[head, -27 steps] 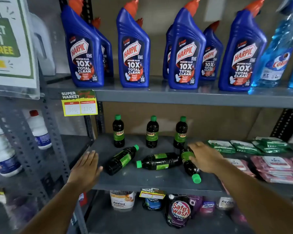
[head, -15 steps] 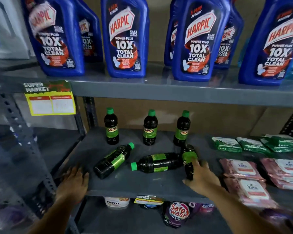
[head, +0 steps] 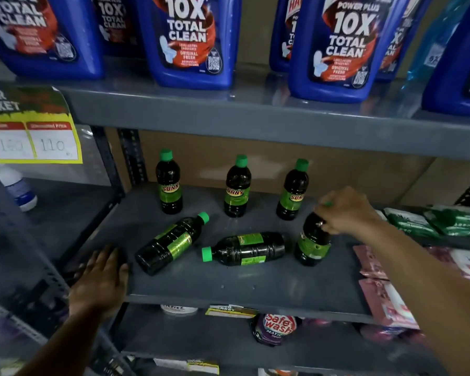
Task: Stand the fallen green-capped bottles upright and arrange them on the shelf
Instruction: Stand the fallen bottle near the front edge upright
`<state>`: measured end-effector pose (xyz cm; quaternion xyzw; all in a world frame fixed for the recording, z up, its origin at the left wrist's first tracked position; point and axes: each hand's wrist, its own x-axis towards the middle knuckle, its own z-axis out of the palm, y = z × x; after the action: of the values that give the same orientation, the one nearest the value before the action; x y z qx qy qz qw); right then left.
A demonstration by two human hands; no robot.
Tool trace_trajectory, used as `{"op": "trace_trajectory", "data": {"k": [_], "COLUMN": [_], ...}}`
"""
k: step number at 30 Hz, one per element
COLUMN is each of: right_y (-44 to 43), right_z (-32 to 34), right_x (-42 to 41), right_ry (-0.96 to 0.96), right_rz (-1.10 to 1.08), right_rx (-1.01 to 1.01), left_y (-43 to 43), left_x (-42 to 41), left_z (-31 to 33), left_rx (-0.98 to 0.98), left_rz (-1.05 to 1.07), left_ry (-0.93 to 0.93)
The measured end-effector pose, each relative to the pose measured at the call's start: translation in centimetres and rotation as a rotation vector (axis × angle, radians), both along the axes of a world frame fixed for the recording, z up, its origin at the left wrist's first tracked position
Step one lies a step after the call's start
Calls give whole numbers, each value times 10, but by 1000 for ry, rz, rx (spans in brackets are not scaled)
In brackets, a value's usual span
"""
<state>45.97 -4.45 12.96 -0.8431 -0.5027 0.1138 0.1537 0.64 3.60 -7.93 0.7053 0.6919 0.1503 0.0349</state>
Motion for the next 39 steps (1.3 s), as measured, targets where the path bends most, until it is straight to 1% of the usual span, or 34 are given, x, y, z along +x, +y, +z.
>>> {"op": "trace_trajectory", "data": {"k": [1,4,8,11,12,14,16,18,21,23,25,27,29,30,32,34,37,39], "right_y": [8,21,18,7,3,-10,-19,-19,-14,-12,-12,-11,-10,-9,-6,-3,-4,-7], "right_z": [1,-4,-14,-20,-26,-43,-62,-80,-94,-101,-107,-114,-119,-120,-119,-118,-124,-127], "right_x": [6,13,6,2,2,-2,-6,-8,-3,0,2,2,1,1,3,5,8,5], "right_ry": [32,71,12,-23,-17,13,80,152,233,359,487,471,364,343,413,487,439,452], "right_rz": [-3,25,49,11,-11,-77,-163,-216,-210,-190,-126,-74,-91,-113,-119,-80,-17,-53], "right_rx": [55,79,125,162,199,337,437,435,501,533,553,579,594,605,589,551,571,579], "left_y": [0,0,0,0,-1,0,1,2,2,2,2,3,3,3,4,4,3,6], "left_x": [0,-1,-2,-2,-2,-2,0,1,2,2,1,0,0,0,-1,-2,-1,-2], "left_z": [0,0,0,1,2,3,4,5,7,6,4,3,3,3,3,3,2,2], "left_rx": [-9,-38,-50,-50,-49,-49,-65,-76,-72,-78,-83,-90,-95,-97,-97,-85,-69,-79], "left_rz": [5,16,10,5,5,7,7,10,13,12,13,14,11,11,11,8,-4,-31], "left_ry": [-1,9,23,24,20,21,40,51,48,56,61,61,62,62,63,68,74,108]}}
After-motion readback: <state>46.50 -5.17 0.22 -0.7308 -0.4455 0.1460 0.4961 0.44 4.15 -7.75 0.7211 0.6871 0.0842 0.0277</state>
